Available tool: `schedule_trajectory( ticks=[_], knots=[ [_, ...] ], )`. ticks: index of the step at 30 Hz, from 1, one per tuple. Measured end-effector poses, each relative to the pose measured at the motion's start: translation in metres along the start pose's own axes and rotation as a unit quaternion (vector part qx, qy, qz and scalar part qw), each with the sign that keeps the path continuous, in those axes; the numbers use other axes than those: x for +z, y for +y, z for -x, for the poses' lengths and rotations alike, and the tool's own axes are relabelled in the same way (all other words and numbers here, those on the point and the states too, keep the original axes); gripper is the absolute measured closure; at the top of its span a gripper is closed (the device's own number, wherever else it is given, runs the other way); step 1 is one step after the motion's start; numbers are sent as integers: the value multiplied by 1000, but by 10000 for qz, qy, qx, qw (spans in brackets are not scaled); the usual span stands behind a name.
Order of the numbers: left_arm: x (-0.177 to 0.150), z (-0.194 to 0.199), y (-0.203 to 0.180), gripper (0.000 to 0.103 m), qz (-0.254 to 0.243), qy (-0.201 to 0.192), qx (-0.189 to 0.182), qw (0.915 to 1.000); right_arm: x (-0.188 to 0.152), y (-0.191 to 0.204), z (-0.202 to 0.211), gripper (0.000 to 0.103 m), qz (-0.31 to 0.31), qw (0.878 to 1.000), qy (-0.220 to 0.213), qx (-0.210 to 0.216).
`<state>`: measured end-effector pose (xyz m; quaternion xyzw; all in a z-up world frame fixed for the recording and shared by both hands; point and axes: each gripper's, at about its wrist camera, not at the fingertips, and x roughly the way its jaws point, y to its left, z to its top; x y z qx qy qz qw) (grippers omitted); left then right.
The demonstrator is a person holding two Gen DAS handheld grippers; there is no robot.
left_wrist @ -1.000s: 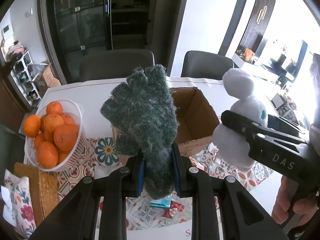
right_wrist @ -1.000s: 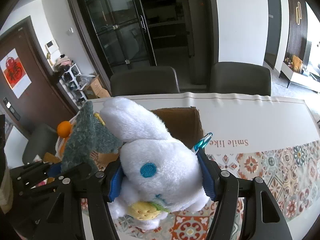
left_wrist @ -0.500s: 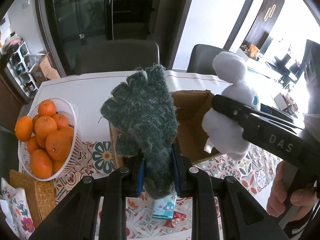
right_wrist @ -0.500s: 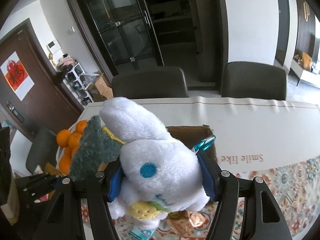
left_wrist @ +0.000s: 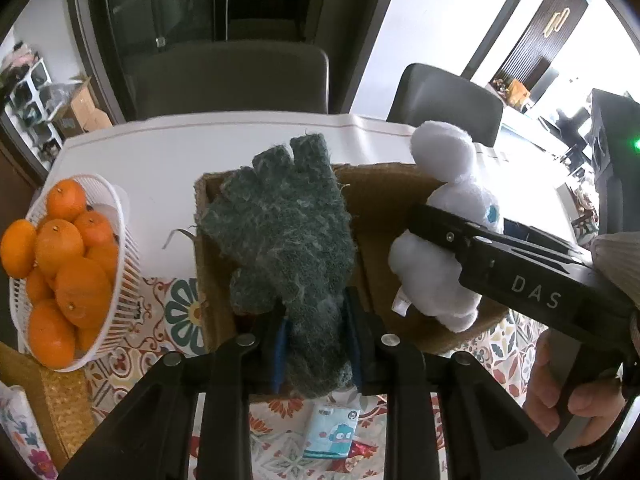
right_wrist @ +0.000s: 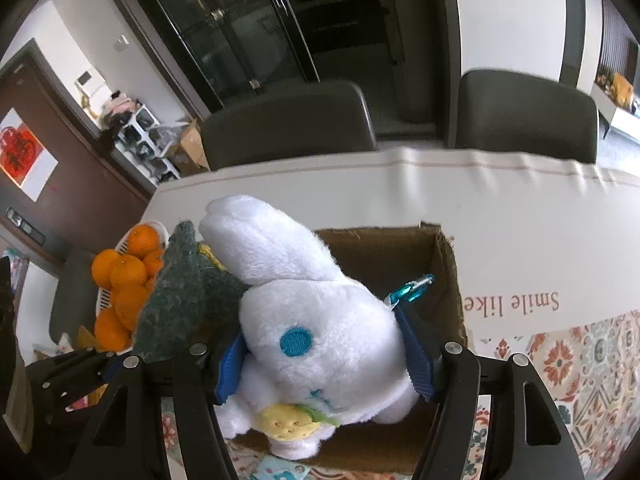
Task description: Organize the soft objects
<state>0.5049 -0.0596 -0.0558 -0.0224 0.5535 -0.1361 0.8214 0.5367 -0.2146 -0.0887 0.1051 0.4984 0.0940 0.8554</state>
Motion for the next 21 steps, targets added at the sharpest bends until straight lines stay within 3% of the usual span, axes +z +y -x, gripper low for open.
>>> schedule_trajectory(
  ticks=[3, 7, 10, 21],
  knots=[
    [3, -11, 3, 58, 59, 60, -27, 10000, 1, -3, -13, 34, -47, 9998, 210, 9],
    [3, -17, 4, 47, 74, 125, 89, 9999, -1, -8, -25, 28, -128, 9987, 482, 61],
    [3, -10, 3, 45, 1, 4, 236, 9997, -2, -8, -18, 20, -120, 9993, 338, 71],
    [-4, 26, -2, 43, -2, -329, 457, 9984, -8, 2, 30, 20, 92, 9991, -60, -418]
  ],
)
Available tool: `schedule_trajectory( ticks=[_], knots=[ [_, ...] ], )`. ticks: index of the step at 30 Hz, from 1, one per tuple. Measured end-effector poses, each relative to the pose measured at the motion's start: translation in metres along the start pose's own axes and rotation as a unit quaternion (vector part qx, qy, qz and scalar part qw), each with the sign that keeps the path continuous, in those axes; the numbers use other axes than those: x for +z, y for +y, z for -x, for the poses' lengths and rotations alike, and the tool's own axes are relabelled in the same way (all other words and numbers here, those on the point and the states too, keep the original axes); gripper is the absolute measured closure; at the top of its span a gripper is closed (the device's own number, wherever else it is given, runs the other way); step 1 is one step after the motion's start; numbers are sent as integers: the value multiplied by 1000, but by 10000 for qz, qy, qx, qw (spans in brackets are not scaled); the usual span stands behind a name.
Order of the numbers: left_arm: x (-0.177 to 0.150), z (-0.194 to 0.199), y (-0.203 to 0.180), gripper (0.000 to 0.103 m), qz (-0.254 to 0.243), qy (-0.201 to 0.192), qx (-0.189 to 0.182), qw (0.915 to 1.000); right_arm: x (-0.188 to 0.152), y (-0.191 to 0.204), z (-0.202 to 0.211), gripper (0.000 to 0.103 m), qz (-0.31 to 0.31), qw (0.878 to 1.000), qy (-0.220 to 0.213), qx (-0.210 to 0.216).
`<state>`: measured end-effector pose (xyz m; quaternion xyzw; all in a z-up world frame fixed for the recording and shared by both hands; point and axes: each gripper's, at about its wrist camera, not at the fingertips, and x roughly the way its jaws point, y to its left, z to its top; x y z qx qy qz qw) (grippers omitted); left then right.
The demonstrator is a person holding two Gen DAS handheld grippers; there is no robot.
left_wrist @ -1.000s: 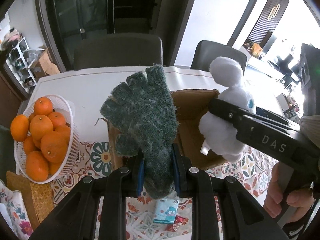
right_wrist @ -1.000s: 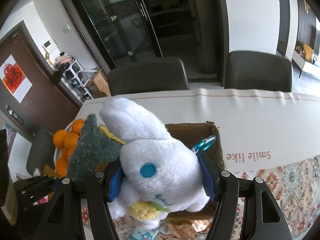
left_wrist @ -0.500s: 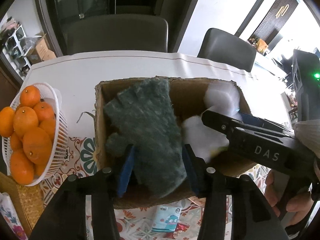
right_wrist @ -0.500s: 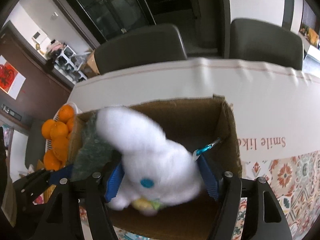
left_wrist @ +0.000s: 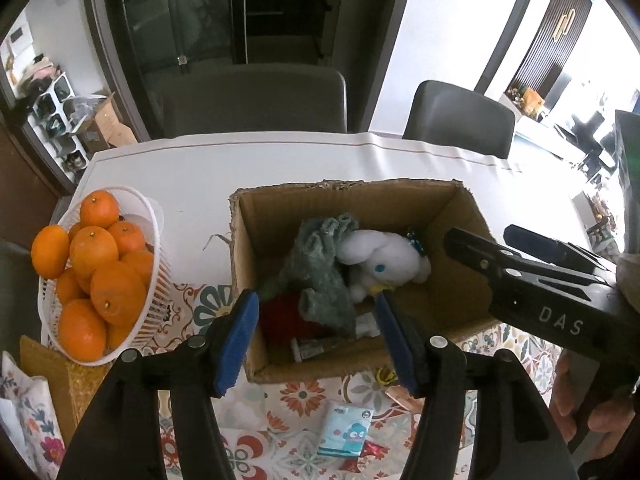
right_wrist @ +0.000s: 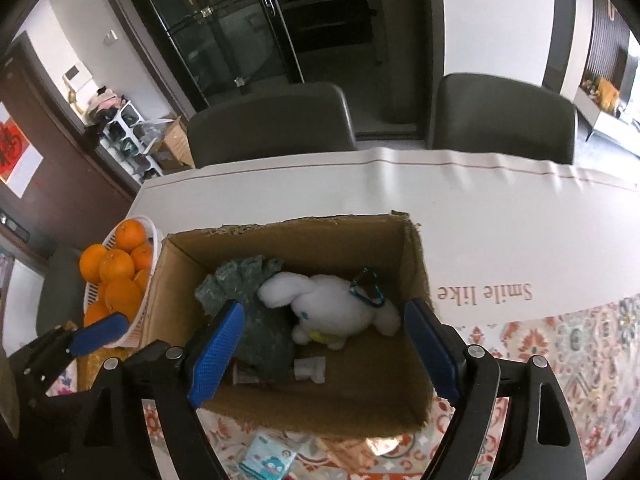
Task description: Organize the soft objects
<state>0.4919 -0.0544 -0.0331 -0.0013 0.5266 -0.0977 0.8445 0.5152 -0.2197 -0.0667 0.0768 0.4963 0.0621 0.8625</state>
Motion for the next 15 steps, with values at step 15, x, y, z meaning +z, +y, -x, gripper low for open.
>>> schedule_trajectory(
  ticks=[15],
  knots=[
    [-41, 43, -18, 43, -157, -169, 82, 9997, -41, -2, 65, 20, 19, 9978, -465, -477]
  ],
)
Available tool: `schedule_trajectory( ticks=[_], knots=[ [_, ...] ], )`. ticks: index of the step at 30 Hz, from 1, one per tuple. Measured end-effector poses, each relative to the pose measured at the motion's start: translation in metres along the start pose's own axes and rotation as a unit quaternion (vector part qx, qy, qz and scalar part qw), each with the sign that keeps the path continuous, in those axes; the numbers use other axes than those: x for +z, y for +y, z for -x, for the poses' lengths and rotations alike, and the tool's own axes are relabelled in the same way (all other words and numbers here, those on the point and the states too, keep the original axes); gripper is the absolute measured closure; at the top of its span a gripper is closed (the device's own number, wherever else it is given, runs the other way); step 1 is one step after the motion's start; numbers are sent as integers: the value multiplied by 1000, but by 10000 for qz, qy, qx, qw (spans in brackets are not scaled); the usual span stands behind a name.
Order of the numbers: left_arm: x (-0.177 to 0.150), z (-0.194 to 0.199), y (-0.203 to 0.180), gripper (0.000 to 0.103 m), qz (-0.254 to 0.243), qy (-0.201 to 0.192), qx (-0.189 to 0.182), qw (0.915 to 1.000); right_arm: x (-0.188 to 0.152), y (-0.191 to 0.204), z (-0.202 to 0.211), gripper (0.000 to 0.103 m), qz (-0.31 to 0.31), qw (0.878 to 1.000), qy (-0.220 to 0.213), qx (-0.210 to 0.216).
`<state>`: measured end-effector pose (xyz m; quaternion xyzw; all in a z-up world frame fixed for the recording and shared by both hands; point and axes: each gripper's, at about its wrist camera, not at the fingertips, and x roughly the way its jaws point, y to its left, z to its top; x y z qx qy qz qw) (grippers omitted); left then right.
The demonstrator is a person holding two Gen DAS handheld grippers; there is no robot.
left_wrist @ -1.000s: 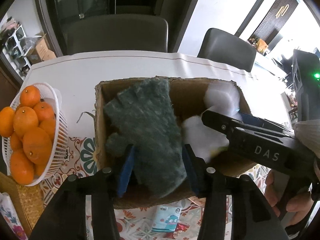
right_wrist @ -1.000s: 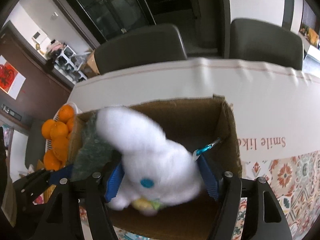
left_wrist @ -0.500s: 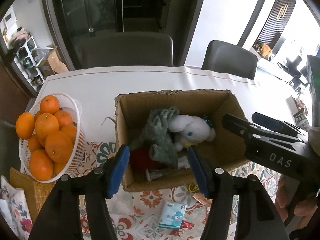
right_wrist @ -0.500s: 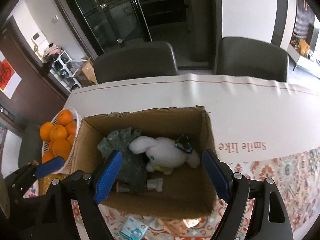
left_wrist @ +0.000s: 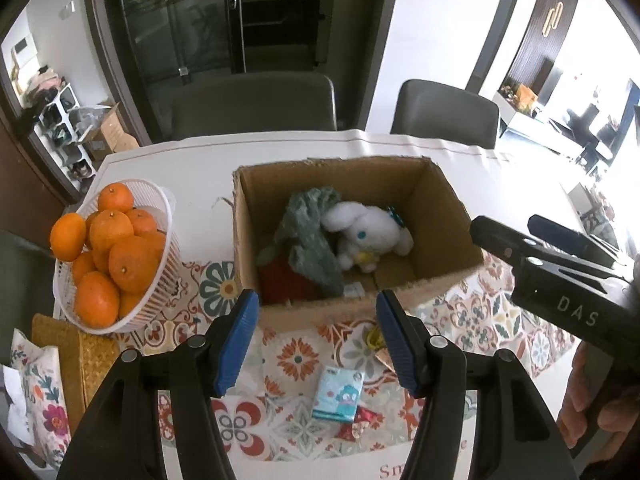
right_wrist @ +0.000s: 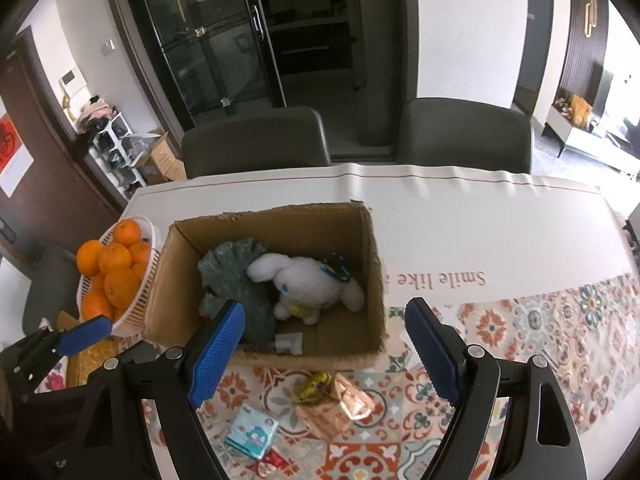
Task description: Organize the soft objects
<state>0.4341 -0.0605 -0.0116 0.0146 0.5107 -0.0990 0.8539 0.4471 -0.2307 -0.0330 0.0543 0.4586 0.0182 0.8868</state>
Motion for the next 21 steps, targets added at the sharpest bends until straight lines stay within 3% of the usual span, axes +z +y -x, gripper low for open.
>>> schedule_trajectory(
  ticks=[9, 21],
  knots=[
    [-32, 5, -11, 43, -158, 111, -26, 9998, -37, -11, 20, 20, -103, 9998, -112, -109],
    [-71, -19, -18, 43, -218, 511, -166, 9983, -80, -23, -3, 20, -279, 9991, 324, 56]
  ],
)
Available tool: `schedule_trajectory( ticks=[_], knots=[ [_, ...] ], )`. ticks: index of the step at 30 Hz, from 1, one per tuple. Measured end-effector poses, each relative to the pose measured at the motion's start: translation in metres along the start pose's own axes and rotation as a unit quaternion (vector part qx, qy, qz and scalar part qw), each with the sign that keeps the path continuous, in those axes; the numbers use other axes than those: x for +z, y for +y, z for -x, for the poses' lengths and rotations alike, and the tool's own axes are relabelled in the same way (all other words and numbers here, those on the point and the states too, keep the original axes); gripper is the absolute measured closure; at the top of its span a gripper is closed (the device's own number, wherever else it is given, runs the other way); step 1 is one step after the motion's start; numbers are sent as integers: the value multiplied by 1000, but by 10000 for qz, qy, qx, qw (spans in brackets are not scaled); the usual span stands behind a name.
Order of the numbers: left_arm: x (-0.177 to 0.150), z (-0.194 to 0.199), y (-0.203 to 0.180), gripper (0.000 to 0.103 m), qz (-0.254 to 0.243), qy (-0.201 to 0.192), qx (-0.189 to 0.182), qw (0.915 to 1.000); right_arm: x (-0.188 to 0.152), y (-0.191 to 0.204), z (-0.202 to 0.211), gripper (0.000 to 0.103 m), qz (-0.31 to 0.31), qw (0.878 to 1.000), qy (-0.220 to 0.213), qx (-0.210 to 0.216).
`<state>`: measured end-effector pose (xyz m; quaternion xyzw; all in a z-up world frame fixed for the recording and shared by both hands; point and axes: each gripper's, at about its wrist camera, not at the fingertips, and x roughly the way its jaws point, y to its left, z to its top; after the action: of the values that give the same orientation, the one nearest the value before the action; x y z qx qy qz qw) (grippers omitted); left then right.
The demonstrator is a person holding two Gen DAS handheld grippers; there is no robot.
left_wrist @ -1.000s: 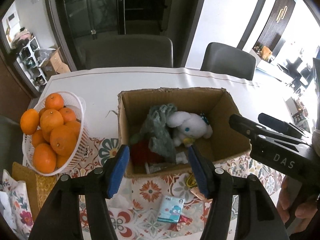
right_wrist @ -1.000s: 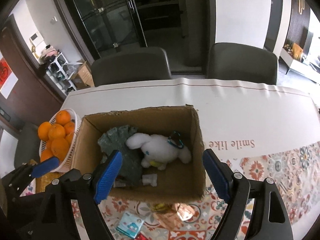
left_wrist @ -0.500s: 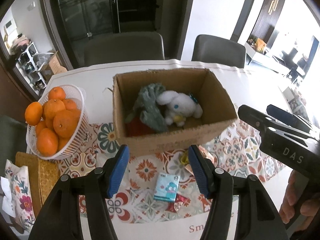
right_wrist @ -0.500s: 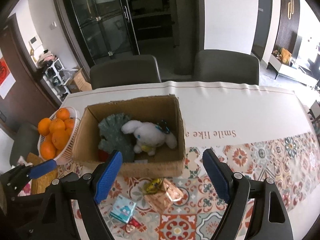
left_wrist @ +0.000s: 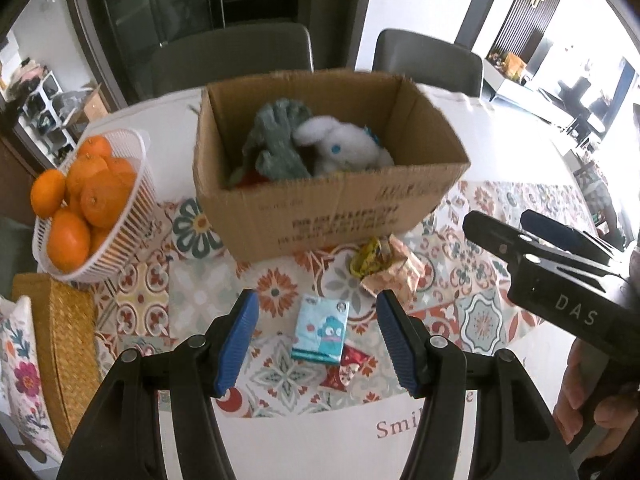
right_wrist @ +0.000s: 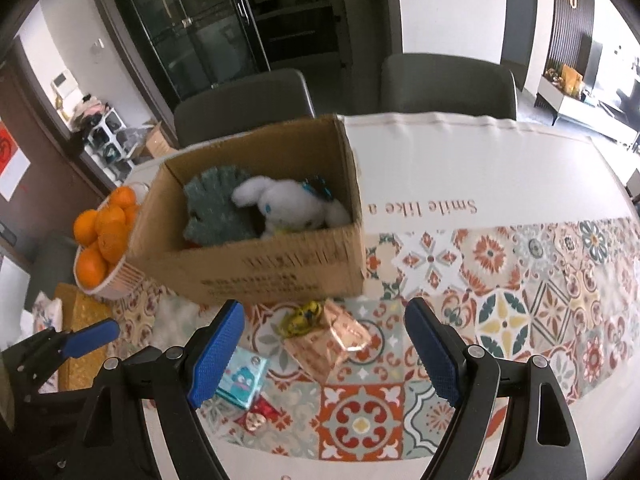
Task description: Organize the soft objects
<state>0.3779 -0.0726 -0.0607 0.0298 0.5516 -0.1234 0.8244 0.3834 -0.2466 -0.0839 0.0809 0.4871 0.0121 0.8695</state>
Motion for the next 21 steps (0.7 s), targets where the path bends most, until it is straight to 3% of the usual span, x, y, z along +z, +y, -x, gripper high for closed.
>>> schedule_trajectory(
  ticks=[14, 21],
  knots=[
    [-26, -50, -2, 43, 135, 683, -207, 9974, -19, 0, -47, 20, 585, 9945, 869, 45],
    [-40, -71, -5, 40, 77, 822, -221, 9963, -33, 0, -66, 20, 920, 9901, 1053, 80]
  ],
)
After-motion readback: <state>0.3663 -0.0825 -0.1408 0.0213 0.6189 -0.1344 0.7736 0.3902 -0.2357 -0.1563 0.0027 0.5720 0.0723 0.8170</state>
